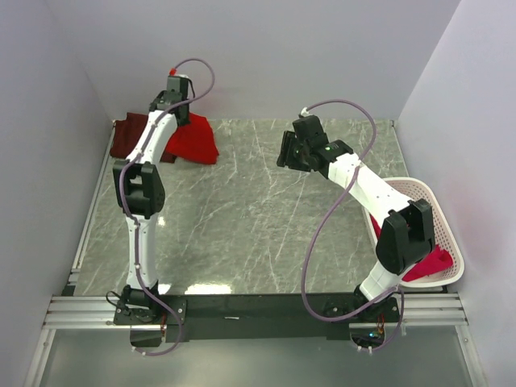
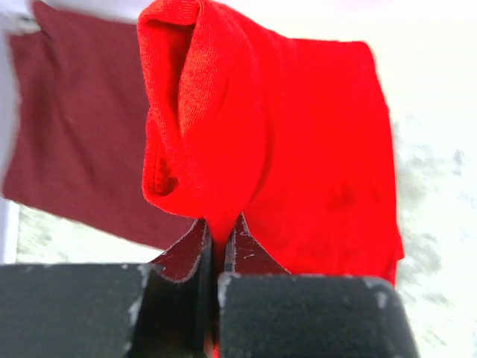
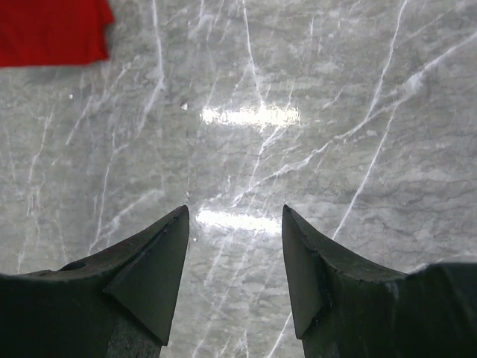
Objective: Fold and stack the t-shirts
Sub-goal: Neatly place the folded tshirt to the corner
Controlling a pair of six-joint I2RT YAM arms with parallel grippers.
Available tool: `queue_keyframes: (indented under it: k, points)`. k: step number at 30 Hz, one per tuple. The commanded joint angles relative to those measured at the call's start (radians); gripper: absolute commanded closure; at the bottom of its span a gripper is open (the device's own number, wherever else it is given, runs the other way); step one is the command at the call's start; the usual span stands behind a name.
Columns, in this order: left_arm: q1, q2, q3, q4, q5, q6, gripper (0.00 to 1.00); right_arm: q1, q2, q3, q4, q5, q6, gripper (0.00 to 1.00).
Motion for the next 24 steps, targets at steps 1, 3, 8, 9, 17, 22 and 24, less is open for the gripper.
queue_keyframes:
  k: [1, 3, 8, 9, 17, 22, 24]
  points:
    - [0.026, 0.032, 0.107, -0.005, 0.011, 0.092, 1.00, -0.005, -0.008, 0.002, 0.016, -0.011, -0.002, 0.40]
    - [0.050, 0.024, 0.117, 0.021, 0.041, 0.128, 1.00, -0.005, -0.003, 0.013, 0.010, -0.006, -0.004, 0.40]
    - [0.081, 0.025, 0.178, 0.052, 0.075, 0.182, 1.00, -0.003, 0.005, 0.014, 0.010, -0.032, 0.001, 0.40]
    - [0.086, 0.027, 0.186, 0.055, 0.077, 0.182, 1.00, -0.003, 0.005, 0.011, 0.011, -0.036, -0.001, 0.41]
    - [0.125, 0.007, 0.209, 0.069, 0.132, 0.190, 1.00, 0.000, 0.015, 0.013, 0.005, -0.035, 0.001, 0.41]
    - [0.152, -0.019, 0.187, 0.081, 0.179, 0.176, 1.00, 0.008, 0.023, 0.027, -0.001, -0.029, 0.002, 0.41]
    - [0.181, -0.030, 0.187, 0.084, 0.196, 0.170, 1.00, 0.012, 0.029, 0.034, -0.004, -0.029, 0.002, 0.41]
